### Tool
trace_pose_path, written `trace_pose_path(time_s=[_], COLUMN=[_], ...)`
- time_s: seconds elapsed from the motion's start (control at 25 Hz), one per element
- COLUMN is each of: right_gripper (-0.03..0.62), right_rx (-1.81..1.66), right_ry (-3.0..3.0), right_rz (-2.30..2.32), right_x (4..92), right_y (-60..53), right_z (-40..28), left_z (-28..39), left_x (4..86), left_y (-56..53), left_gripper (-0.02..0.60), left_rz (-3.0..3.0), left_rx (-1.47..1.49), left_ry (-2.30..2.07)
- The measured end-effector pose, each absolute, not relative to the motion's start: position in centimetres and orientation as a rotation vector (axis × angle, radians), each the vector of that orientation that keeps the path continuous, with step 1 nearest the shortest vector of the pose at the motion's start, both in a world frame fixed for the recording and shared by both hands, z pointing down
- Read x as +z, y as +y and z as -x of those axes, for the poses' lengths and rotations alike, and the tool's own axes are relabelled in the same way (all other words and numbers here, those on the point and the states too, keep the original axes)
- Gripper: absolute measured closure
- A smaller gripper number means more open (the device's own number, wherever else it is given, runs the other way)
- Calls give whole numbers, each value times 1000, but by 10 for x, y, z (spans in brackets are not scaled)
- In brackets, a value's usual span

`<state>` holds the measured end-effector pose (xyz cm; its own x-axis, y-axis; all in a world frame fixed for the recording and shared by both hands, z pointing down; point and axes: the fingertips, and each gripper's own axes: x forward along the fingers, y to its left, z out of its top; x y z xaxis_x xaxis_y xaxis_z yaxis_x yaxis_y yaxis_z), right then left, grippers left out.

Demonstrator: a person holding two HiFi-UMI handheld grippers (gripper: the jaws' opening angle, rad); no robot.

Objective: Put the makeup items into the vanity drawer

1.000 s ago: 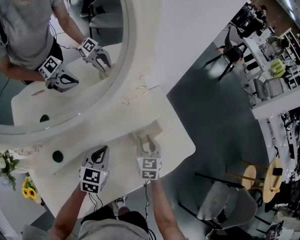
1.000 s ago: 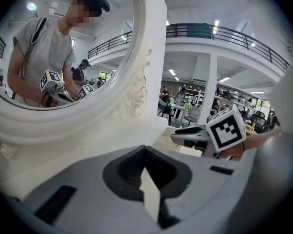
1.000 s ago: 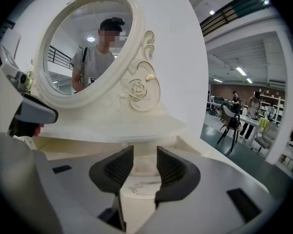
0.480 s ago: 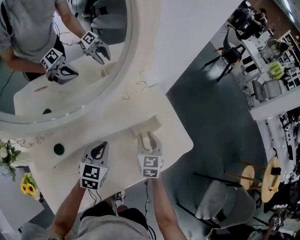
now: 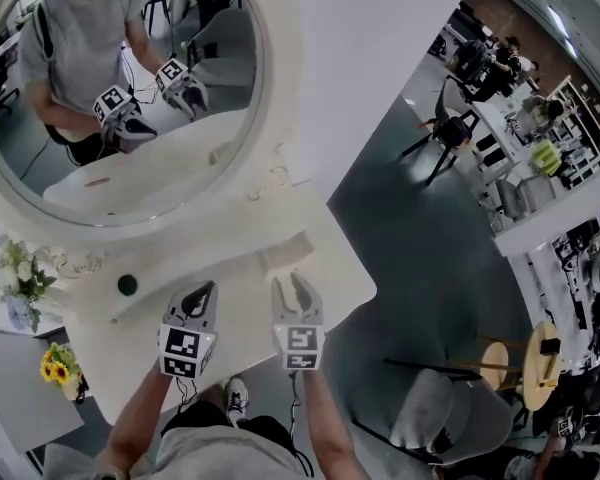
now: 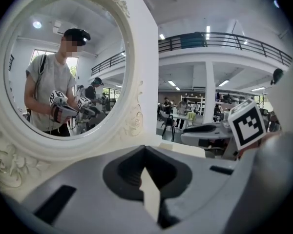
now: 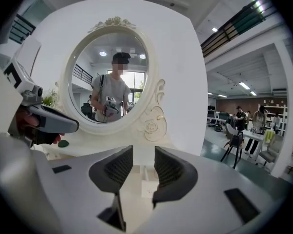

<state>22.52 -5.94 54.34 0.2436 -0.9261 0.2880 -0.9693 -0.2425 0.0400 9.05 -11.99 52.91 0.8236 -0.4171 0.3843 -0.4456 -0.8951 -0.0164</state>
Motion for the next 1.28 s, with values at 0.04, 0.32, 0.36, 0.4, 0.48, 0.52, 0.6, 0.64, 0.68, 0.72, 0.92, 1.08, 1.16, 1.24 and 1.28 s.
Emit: trace_pose_path(time_s=[0.04,0.32,0.36,0.4,0.48,0.52,0.6,0.64,0.68,0.72,0.92,1.08,1.16,1.24,1.28], right_gripper=[448,450,454,462,485,493,513,528,542,558,580,580,580,580,580], right_rx=[293,237,228,215,186,175,160,155,149,142,124,112,96,85,85], right_ry=[-1802,-1900,-1909,-1916,-1927,-1931,-1936,-1937,-1937,-1937,-1954,-1987,-2008,-2037,-2055], right_rz=[-2302,-2276,-2277,-2278,-2275,-2272,-2271,-2274,-2279,-2283,-2264,-2234,-2212,-2183,-2166], right_x=[538,509,506,504,499,497,494,492,490,489,489,485,483,482,481], right_y=[-55,-22,-17,-13,-7,-4,0,3,5,7,12,6,0,-9,-14], right_z=[-221,-184,-180,-175,-166,-161,-153,-150,-147,-145,-134,-123,-116,-107,-101], left_z=[-87,-61,-57,-53,-45,-40,-32,-27,-24,-20,-7,3,9,18,23], left_x=[524,496,494,491,487,486,484,483,482,482,482,481,479,478,477], left_y=[-116,-85,-81,-77,-71,-69,-65,-63,-62,-61,-57,-57,-60,-66,-70], left_gripper=[581,581,581,581,581,581,581,581,581,581,581,581,581,581,581], left_rz=[-2934,-2959,-2960,-2962,-2965,-2966,-2964,-2962,-2958,-2955,-2946,-2937,-2933,-2921,-2913], left_rx=[580,533,529,524,515,511,505,502,500,498,488,481,478,476,475], left_ry=[-703,-768,-777,-785,-803,-811,-829,-838,-847,-855,-884,-914,-938,-971,-991])
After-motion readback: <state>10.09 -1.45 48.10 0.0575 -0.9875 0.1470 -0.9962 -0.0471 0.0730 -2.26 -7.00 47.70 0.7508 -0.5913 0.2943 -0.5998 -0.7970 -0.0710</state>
